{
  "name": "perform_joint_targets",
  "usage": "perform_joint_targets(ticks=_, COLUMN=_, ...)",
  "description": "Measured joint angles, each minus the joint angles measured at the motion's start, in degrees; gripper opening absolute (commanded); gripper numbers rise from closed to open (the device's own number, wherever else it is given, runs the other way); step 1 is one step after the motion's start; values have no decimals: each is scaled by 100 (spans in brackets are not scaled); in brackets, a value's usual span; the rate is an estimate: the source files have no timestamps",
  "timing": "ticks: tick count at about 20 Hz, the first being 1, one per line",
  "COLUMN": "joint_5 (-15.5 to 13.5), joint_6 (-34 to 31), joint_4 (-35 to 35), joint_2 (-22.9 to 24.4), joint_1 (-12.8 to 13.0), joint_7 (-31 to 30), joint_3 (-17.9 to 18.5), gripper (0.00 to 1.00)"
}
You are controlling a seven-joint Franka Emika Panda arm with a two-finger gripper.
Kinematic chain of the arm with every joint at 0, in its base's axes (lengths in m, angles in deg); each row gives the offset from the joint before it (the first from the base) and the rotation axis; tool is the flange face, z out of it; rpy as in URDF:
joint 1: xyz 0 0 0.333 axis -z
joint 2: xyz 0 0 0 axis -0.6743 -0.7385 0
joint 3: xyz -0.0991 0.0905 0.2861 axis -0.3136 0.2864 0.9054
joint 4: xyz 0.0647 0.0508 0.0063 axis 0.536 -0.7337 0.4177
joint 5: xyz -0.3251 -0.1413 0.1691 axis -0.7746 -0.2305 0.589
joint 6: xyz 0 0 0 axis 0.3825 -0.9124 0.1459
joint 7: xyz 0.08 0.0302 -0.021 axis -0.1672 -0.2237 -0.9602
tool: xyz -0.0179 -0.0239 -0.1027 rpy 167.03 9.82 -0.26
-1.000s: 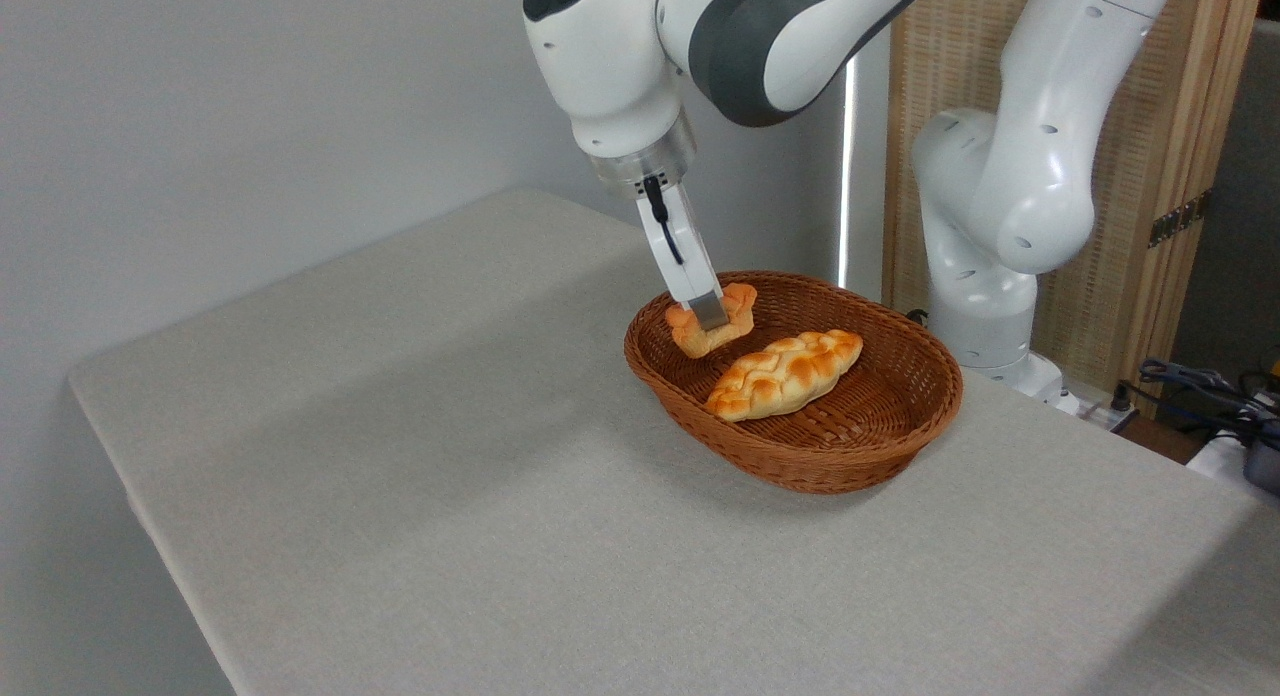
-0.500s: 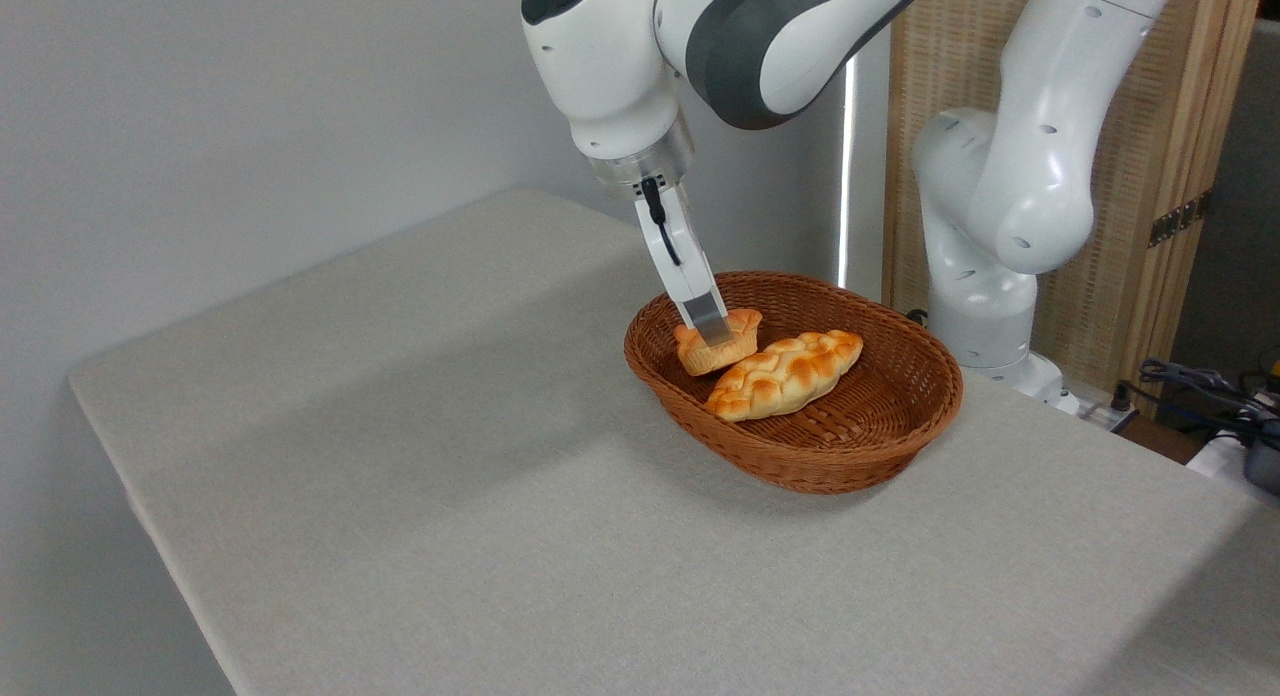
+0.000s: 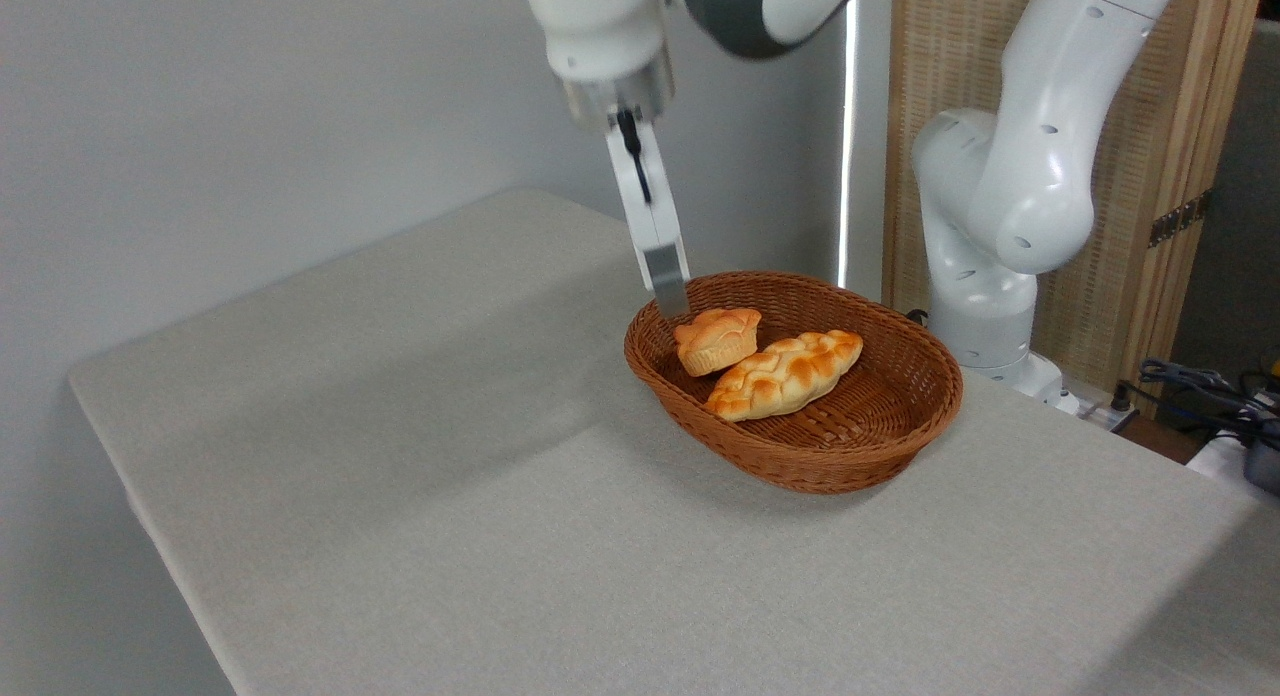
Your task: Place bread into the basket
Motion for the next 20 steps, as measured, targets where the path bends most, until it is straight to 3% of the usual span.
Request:
perform_joint_targets(ticks=5, joint_5=0, joint_6=0, joint_4=740, joint_2=-111, joint_1=-408, joint_7=0, joint_3=12, gripper=100)
perform_joint_targets(ticks=11, joint_5=-120, joint_6=7, joint_4=1668, joint_2=-771, joint_1=-1017, joint_7=-360, joint_3=-184, gripper=100)
perform_joint_targets(ticks=16, joint_5=-293, joint_6=39, joint_4=2378, joint_2=-1460, joint_1=-1559, joint_7=-1118, joint_3=-641, gripper=100)
perform_joint_targets(ticks=20, joint_5=-297, joint_6=58, joint_4=3109, joint_2=-2156, joint_1=-2200, joint_7=-1633, joint_3=-1287, gripper=100)
